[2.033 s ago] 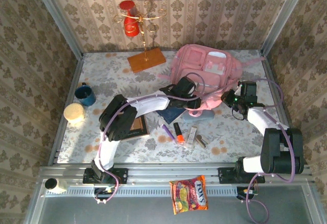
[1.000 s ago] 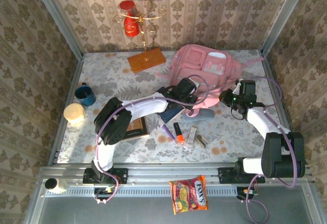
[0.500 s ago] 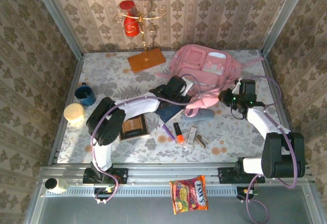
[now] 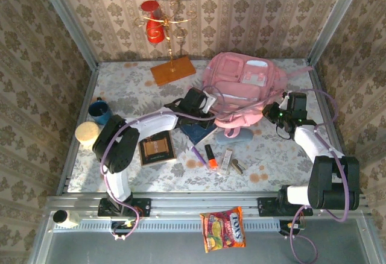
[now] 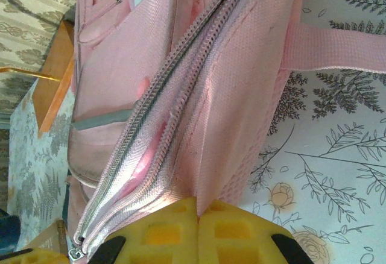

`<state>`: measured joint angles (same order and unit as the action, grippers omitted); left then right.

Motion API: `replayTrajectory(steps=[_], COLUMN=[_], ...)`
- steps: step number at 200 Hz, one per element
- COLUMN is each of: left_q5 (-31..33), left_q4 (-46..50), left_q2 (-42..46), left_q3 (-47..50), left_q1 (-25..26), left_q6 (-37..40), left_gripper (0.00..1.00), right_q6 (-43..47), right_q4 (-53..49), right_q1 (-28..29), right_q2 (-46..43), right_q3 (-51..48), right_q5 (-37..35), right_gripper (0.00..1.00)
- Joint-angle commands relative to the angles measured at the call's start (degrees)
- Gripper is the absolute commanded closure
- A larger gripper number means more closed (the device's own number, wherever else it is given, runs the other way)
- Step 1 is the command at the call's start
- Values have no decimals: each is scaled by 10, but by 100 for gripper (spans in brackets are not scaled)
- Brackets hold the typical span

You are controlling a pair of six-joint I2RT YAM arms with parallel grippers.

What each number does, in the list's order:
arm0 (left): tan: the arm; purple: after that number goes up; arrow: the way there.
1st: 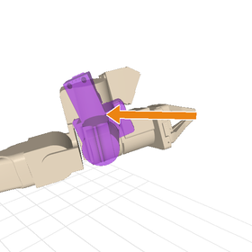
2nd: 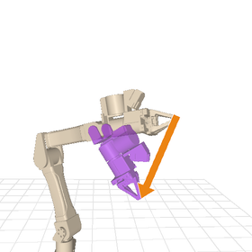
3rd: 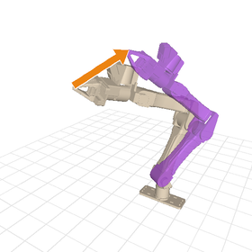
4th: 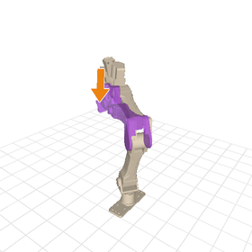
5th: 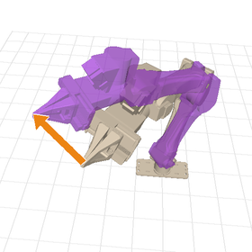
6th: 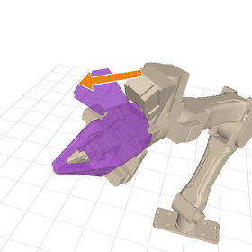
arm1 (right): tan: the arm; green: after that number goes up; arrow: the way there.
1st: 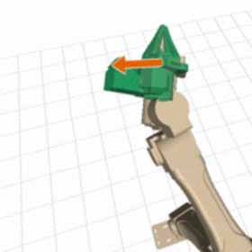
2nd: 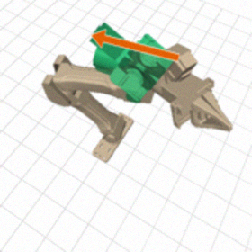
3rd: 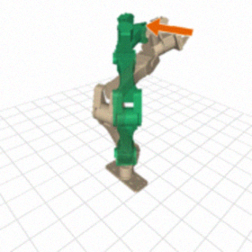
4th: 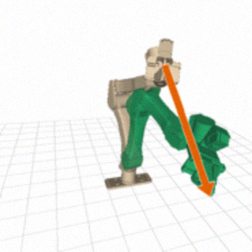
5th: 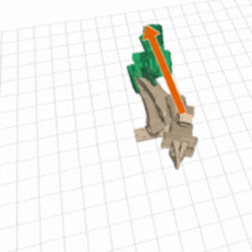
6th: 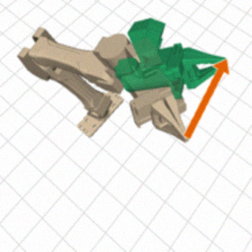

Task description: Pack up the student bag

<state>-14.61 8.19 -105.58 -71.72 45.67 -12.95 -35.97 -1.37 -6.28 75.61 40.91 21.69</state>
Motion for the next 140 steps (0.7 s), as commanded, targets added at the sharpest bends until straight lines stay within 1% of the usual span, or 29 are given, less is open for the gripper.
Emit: replayTrajectory(steps=[1,21,50,92,123,140], left_q5=[-26,-39,-35,-8,-10,-14], left_q4=[10,12,26,57,59,57], left_q2=[2,-21,-57,-95,-114,-122], left_q3=[-38,-67,-108,-152,-164,-170], left_q1=[20,33,45,49,49,49], left_q6=[-52,-86,-100,-97,-99,-101], left_gripper=[75,68,64,64,65,67], right_q6=[-6,-7,-8,-8,-8,-8], right_q4=[55,55,52,54,55,57], right_q1=[1,2,4,5,5,5], right_q2=[3,3,1,5,9,11], right_q3=[14,14,14,12,10,8], right_q5=[21,19,19,19,20,19], right_gripper=[100,100,100,100,100,100])
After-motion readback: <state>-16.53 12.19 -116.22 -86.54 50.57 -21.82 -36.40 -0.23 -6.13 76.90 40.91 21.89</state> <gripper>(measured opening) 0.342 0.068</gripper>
